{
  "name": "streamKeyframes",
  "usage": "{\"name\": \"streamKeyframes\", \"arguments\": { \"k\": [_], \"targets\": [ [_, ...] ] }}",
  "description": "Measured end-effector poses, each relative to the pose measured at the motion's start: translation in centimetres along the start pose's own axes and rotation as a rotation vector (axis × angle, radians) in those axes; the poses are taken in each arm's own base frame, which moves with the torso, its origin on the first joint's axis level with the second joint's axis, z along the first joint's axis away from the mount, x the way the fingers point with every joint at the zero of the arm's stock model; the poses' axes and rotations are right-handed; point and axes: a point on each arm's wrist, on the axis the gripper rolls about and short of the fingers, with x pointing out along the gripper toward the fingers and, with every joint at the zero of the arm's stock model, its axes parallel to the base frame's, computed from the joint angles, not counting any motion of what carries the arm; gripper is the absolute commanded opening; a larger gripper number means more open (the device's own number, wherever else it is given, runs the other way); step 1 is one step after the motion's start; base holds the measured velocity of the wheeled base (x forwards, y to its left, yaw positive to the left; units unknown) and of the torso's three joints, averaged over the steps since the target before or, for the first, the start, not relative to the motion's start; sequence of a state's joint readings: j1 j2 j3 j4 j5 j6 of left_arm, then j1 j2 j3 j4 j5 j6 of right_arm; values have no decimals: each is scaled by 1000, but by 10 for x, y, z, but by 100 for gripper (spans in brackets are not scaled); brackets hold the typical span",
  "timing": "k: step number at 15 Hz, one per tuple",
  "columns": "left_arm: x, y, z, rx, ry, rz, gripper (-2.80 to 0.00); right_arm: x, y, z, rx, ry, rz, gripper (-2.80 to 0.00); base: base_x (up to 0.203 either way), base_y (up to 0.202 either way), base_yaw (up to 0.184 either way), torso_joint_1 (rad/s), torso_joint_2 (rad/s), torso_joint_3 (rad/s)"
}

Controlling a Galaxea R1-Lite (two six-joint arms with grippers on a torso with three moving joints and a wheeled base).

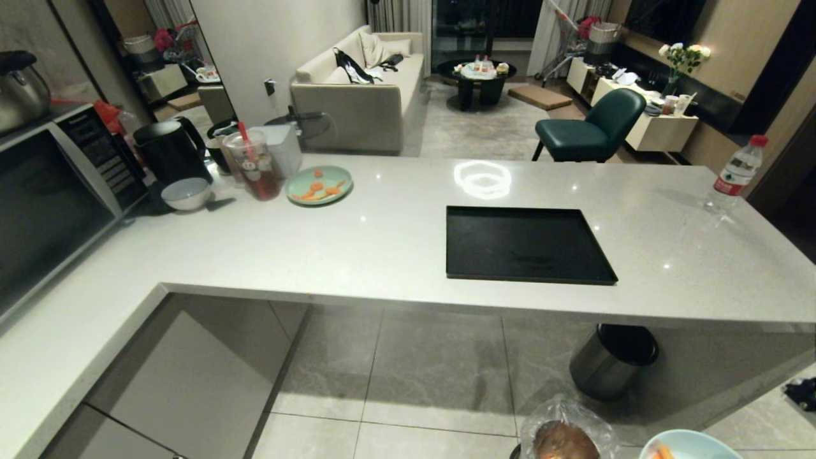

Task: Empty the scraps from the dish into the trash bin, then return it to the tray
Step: Move the bowl over the trash can

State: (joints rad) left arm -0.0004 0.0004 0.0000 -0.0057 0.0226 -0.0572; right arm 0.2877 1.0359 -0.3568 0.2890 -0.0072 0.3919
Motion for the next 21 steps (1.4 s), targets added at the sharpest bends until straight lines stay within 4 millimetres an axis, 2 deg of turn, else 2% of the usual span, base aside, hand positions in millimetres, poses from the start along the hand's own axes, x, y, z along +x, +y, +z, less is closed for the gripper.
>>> {"name": "streamKeyframes", "arguments": {
  "k": [7,21],
  "targets": [
    [0,0,0,0,0,0,-280,2,-1,-3,2,18,-8,-280,0,0,0,-13,23,19],
    [0,0,0,0,0,0,-280,2,-3,-3,16,19,-19,-280,0,0,0,-128,315,179]
  ]
}}
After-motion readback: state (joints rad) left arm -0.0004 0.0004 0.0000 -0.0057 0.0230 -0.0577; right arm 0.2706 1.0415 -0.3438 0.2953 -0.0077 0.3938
